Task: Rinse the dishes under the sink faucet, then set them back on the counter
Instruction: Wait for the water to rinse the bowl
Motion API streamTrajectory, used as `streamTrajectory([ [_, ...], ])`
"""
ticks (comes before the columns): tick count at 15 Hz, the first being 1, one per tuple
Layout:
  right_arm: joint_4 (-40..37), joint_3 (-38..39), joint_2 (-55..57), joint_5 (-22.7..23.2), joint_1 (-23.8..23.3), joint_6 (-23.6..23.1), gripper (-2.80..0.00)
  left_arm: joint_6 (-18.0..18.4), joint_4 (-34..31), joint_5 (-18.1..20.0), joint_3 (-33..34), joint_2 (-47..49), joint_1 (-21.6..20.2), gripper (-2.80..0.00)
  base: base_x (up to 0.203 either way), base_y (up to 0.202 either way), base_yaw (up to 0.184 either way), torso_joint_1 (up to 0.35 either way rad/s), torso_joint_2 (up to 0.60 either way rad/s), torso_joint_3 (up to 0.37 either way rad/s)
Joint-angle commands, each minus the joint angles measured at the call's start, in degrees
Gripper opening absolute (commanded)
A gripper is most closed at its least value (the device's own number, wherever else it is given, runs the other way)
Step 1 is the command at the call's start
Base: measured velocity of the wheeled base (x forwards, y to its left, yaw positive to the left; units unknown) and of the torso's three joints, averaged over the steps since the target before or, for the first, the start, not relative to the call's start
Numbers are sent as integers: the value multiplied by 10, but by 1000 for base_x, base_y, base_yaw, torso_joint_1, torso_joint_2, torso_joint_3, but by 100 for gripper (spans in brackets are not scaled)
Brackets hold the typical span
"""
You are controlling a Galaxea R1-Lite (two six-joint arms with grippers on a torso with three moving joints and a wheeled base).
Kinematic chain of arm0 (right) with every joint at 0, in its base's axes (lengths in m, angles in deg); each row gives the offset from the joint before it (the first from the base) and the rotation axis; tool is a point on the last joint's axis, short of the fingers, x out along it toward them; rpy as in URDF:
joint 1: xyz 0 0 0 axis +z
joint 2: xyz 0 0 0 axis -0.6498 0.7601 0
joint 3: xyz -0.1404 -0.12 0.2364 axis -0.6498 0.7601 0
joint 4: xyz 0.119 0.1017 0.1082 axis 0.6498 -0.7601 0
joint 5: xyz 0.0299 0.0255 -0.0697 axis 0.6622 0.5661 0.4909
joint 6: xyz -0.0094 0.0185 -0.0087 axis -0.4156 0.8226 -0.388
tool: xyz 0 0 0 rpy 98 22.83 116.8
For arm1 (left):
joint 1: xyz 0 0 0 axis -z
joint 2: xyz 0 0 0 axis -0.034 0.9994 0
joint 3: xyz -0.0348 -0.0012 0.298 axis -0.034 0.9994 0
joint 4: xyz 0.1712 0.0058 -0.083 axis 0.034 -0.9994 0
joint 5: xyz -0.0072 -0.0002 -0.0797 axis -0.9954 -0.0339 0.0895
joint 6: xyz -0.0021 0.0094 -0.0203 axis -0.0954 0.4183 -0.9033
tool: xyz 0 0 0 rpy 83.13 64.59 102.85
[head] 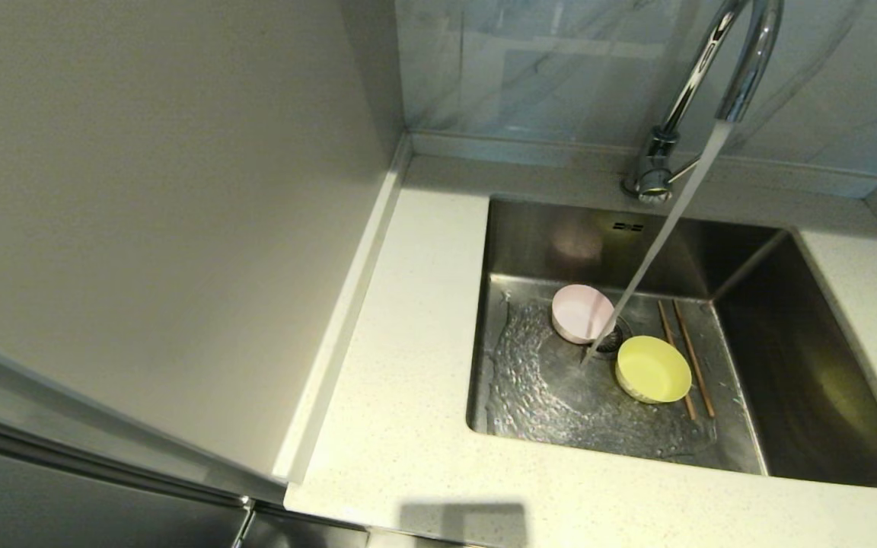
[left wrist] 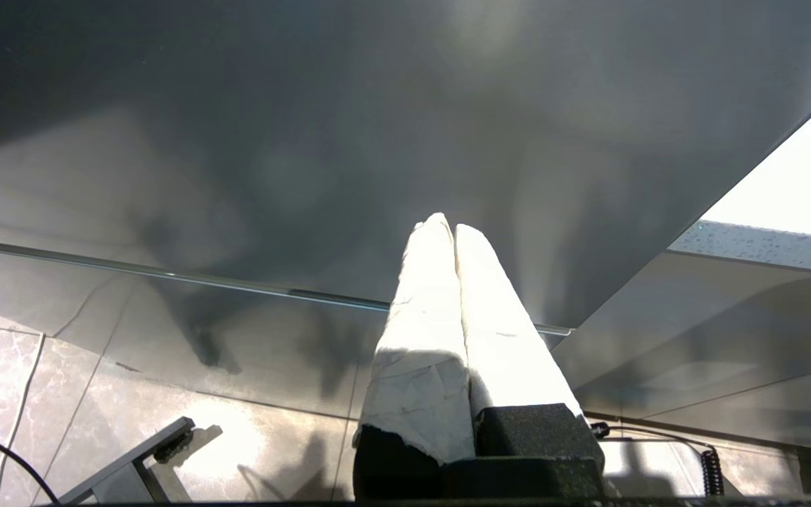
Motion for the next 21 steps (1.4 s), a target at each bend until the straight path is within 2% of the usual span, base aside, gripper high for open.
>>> streamTrajectory([
  [1,1,0,-48,0,4,-1,-280,0,0,0,0,-2,0,-280,0,0,0,0,0,0],
  [4,11,3,-117,0,4,1,-280,0,0,0,0,-2,0,-280,0,0,0,0,0,0],
  [7,25,11,-115,-3,4,8,-280,0,0,0,0,-2,0,-280,0,0,0,0,0,0],
  [12,35,17,-115,-29,4,46,-280,0,0,0,0,-2,0,-280,0,0,0,0,0,0],
  [21,54,24,-115,-29,4,47,-280,0,0,0,0,-2,0,-280,0,0,0,0,0,0],
])
